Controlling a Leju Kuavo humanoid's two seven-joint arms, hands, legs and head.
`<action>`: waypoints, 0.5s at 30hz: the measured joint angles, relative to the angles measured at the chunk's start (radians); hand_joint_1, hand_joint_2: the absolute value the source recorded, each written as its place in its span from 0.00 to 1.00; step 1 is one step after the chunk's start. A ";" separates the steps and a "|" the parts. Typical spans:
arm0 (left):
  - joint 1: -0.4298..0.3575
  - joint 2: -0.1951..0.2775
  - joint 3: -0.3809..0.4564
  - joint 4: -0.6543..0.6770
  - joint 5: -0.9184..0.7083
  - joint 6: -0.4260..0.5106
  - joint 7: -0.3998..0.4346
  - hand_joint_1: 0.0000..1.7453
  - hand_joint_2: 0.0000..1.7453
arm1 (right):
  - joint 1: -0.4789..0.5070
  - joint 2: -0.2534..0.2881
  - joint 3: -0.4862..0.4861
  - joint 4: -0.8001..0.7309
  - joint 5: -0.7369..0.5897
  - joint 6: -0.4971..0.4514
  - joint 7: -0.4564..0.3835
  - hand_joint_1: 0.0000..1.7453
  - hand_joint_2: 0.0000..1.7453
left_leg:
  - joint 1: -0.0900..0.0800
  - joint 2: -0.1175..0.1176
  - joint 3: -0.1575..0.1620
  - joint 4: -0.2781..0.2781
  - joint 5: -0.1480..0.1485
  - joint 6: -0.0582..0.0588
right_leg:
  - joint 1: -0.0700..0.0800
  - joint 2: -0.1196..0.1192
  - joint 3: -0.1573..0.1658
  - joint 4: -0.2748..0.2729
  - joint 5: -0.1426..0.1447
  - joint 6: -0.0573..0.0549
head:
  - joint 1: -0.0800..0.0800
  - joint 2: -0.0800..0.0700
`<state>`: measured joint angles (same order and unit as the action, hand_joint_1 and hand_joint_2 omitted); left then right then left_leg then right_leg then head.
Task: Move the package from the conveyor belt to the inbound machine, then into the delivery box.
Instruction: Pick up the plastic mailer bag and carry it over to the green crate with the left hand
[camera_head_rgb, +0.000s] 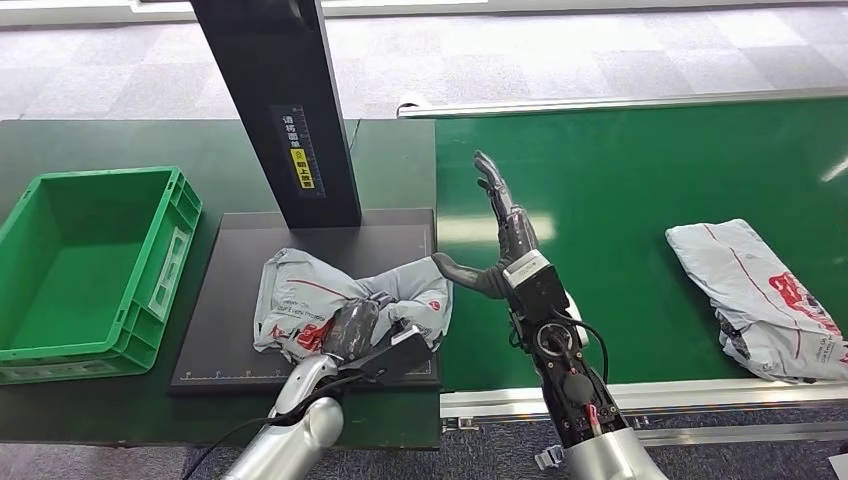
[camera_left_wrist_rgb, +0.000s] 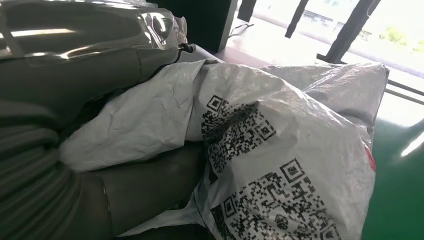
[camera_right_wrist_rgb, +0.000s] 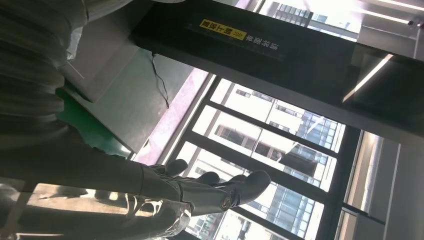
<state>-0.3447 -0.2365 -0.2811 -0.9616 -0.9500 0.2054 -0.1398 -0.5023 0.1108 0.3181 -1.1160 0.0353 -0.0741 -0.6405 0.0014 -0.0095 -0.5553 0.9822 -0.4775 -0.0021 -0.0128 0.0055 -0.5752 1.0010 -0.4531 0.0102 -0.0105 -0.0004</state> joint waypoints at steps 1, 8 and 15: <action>0.006 0.000 0.005 -0.007 0.013 0.015 -0.008 1.00 1.00 | 0.004 -0.001 0.000 -0.005 0.001 0.000 0.001 0.00 1.00 | 0.000 0.000 0.000 0.000 0.000 0.000 | 0.000 0.000 0.000 0.000 0.000 0.000 | 0.000 0.000; 0.027 0.002 0.027 -0.043 0.041 0.042 -0.024 1.00 1.00 | 0.017 -0.003 -0.003 -0.023 0.003 -0.001 0.003 0.00 1.00 | 0.000 0.000 -0.003 0.000 0.000 0.000 | 0.000 0.000 -0.003 0.000 0.000 0.000 | 0.000 0.000; 0.048 0.022 0.076 -0.135 -0.002 0.361 -0.045 1.00 1.00 | 0.030 -0.008 -0.012 -0.040 0.002 -0.012 0.004 0.00 1.00 | 0.000 0.001 -0.004 0.000 0.000 0.000 | 0.001 0.000 -0.004 0.000 0.000 0.000 | 0.000 0.000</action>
<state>-0.2965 -0.2141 -0.2056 -1.0969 -0.9525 0.5666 -0.1850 -0.4727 0.1030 0.3061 -1.1563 0.0377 -0.0865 -0.6368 0.0015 -0.0089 -0.5597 0.9822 -0.4775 -0.0022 -0.0123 0.0058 -0.5793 1.0012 -0.4531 0.0101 -0.0105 -0.0004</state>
